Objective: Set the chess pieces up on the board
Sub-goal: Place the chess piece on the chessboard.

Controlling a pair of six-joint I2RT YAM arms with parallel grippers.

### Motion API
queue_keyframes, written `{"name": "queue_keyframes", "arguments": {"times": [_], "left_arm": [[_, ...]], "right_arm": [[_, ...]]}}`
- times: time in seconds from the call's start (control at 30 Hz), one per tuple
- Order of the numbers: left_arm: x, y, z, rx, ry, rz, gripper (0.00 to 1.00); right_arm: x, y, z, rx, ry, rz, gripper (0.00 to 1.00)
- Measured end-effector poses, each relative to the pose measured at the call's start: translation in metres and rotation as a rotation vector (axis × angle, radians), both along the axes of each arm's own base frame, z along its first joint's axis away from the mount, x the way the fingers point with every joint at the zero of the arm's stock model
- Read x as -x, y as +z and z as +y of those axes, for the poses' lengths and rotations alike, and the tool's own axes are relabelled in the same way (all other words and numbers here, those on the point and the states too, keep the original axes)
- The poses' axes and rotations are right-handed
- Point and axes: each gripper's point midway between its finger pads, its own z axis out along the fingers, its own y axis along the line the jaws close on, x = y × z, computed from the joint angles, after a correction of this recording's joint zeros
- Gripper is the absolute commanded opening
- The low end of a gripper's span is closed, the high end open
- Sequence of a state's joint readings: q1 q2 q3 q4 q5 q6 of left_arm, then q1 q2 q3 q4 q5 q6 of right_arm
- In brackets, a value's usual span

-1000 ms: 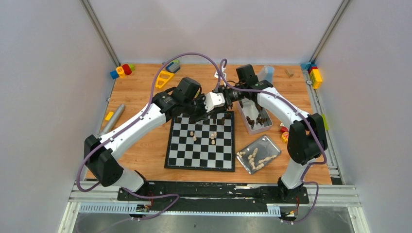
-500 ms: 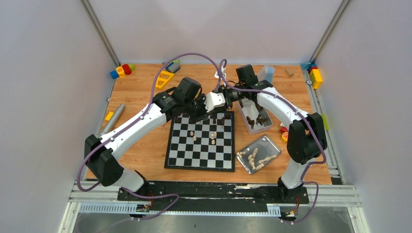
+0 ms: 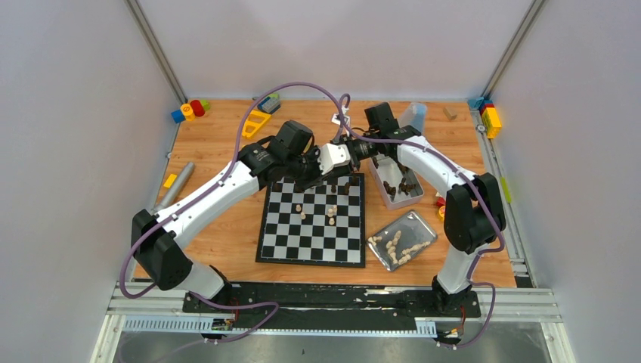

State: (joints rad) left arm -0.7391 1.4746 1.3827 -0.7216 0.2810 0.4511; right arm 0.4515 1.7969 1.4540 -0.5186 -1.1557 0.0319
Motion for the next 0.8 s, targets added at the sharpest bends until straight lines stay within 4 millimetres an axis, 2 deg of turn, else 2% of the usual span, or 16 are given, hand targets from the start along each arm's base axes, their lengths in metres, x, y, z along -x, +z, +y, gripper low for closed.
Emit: {"name": "queue_keyframes", "arguments": {"times": [0.1, 0.23, 0.37, 0.5, 0.57, 0.7, 0.8], "left_arm": [[0.000, 0.000, 0.000, -0.002, 0.001, 0.000, 0.24], [-0.001, 0.000, 0.000, 0.001, 0.005, -0.004, 0.48], [-0.005, 0.002, 0.001, 0.003, 0.031, -0.016, 0.69], [-0.008, 0.003, 0.005, 0.006, 0.068, -0.030, 0.91], [-0.007, 0.006, 0.008, 0.016, 0.086, -0.042, 0.95], [-0.011, 0.023, 0.016, 0.084, 0.124, -0.047, 0.98], [-0.021, 0.034, 0.023, 0.174, 0.166, 0.006, 0.98]], "right_arm": [[0.000, 0.000, 0.000, 0.000, 0.000, -0.001, 0.09], [0.000, 0.000, -0.001, -0.002, 0.000, 0.000, 0.01], [-0.005, 0.001, -0.005, -0.001, -0.018, -0.001, 0.00], [-0.019, 0.005, -0.021, -0.008, -0.064, -0.008, 0.00], [-0.024, 0.008, -0.031, -0.016, -0.089, -0.012, 0.00], [-0.030, 0.012, -0.048, -0.036, -0.124, -0.015, 0.00], [-0.026, 0.014, -0.056, -0.060, -0.132, -0.024, 0.00]]}}
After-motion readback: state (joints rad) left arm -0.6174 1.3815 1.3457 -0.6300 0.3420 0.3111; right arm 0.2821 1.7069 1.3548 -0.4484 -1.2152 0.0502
